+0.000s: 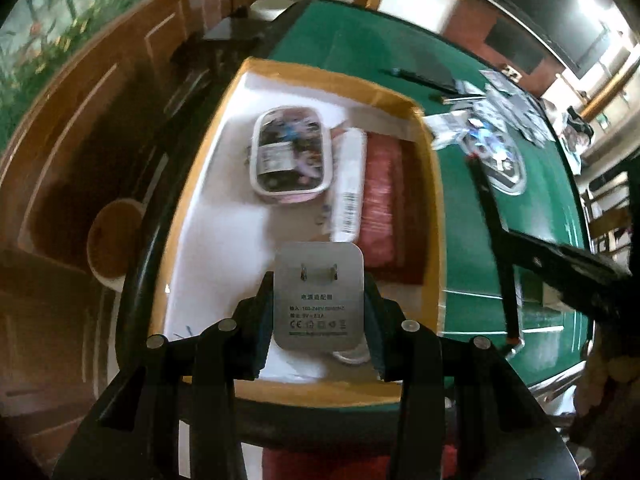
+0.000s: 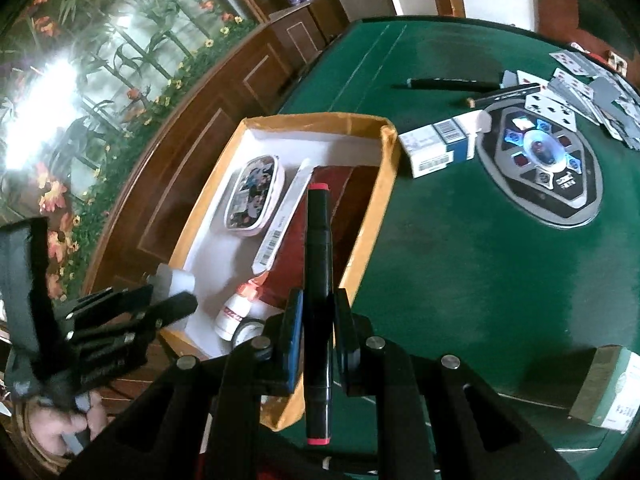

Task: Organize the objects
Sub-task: 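Carry the white charger and black marker over the tray box with both tools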

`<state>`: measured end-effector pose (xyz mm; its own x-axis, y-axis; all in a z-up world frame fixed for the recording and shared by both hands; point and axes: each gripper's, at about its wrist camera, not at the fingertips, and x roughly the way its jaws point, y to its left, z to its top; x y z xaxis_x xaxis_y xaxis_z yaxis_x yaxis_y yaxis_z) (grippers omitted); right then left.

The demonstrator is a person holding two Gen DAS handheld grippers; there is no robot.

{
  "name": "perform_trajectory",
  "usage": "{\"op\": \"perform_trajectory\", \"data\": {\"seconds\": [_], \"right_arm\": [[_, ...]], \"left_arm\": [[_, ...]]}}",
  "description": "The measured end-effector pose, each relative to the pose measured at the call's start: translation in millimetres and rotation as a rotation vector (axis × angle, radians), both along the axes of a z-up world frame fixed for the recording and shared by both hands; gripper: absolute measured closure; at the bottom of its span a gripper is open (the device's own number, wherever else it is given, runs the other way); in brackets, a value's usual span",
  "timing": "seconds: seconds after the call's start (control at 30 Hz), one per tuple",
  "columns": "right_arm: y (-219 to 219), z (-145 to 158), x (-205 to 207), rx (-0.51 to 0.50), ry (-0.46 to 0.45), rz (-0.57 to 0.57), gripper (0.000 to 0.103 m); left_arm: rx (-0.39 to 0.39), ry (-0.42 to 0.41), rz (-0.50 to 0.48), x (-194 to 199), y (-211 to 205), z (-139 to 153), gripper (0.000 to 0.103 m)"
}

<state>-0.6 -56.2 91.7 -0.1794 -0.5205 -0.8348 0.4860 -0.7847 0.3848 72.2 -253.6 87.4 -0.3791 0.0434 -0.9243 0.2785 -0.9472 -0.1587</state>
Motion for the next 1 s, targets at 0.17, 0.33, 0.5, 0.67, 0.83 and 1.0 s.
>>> {"op": "perform_trajectory", "data": {"seconds": [0.17, 0.33, 0.5, 0.67, 0.83, 1.0], "right_arm": [[-13, -3, 6, 0.002, -0.01, -0.004, 0.09], [-23, -6, 12, 0.01, -0.019, -0.028, 0.09], [-30, -4, 16, 0.019, -0.01, -0.081, 0.09], [-29, -2, 16, 0.032, 0.0, -0.158, 0.09], [-36, 0, 20, 0.033, 0.005, -0.172, 0.09], [-44, -5, 15, 0.002, -0.013, -0.158, 0.09]], "left_arm": [[0.043, -0.087, 0.003, -20, -26, -31, 0.064], [0.047, -0.143, -0.049, -41, -30, -55, 0.064], [0.055, -0.149, -0.11, -67, -35, -67, 0.064], [0.036, -0.102, -0.158, -95, -43, -62, 0.064], [0.042, -0.093, -0.145, -106, -53, -60, 0.064], [0.033, -0.093, -0.145, -93, -53, -55, 0.064]]}}
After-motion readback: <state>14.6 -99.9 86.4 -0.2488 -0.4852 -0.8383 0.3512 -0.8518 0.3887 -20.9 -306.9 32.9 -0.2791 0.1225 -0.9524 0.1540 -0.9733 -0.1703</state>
